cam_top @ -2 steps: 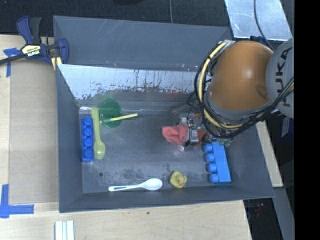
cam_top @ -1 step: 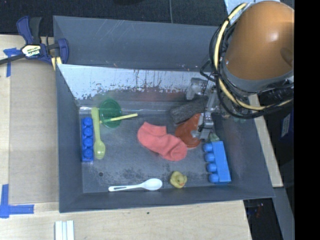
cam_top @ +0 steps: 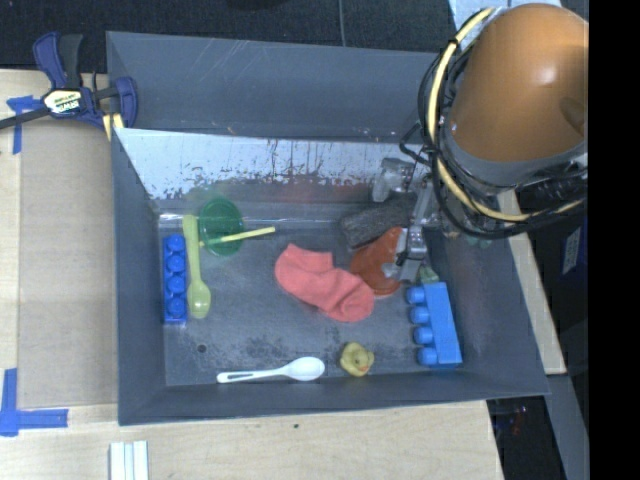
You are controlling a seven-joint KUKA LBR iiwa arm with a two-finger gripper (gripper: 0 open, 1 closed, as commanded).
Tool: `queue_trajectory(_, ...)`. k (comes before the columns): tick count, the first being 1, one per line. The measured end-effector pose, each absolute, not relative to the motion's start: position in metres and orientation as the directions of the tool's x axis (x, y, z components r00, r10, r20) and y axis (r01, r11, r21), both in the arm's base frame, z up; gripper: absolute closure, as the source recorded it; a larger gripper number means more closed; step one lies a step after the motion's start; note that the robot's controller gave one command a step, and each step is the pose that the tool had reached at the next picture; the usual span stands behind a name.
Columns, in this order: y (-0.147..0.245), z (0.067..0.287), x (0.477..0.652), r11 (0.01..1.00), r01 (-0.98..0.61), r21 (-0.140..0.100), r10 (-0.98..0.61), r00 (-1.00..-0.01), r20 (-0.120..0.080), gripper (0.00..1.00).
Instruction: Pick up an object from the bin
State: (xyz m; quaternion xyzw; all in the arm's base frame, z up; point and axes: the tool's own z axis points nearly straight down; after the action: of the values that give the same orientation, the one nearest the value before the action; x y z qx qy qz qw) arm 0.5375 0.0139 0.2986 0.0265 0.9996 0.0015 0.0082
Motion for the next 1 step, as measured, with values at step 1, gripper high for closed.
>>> queue_trajectory(1, 0.0155, 0.257, 0.5515, 0.991, 0.136, 0.006, 0.136, -0.99, -0.022, 0.0)
